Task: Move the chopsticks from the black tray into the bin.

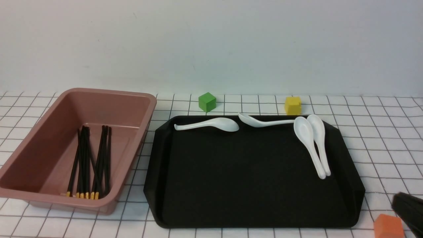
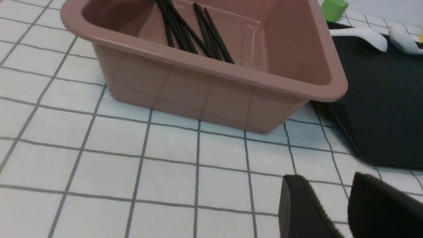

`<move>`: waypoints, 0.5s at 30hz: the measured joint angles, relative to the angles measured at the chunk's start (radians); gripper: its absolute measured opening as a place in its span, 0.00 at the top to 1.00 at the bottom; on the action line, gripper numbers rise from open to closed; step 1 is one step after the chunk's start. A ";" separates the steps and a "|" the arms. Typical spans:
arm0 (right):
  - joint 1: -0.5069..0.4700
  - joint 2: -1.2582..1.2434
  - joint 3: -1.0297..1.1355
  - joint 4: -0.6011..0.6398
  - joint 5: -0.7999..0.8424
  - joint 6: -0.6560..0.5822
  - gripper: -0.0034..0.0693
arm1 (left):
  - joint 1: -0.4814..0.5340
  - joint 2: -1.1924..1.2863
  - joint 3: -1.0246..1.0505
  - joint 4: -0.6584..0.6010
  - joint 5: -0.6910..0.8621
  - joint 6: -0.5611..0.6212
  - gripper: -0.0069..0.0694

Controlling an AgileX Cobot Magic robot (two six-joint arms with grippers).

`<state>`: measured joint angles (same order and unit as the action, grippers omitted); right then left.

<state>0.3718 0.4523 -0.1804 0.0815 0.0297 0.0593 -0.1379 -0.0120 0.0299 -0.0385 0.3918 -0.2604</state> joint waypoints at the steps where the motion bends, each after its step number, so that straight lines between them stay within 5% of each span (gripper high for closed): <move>1: -0.067 -0.071 0.041 -0.018 0.023 0.000 0.92 | 0.000 0.000 0.000 0.000 0.000 0.000 0.60; 7: -0.280 -0.347 0.193 -0.046 0.118 0.000 0.91 | 0.000 0.000 0.000 0.000 0.000 0.000 0.60; 15: -0.335 -0.461 0.203 -0.056 0.307 0.000 0.90 | 0.000 0.000 0.000 0.000 0.000 0.000 0.60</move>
<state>0.0370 -0.0090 0.0230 0.0259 0.3364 0.0593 -0.1379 -0.0120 0.0299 -0.0385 0.3918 -0.2604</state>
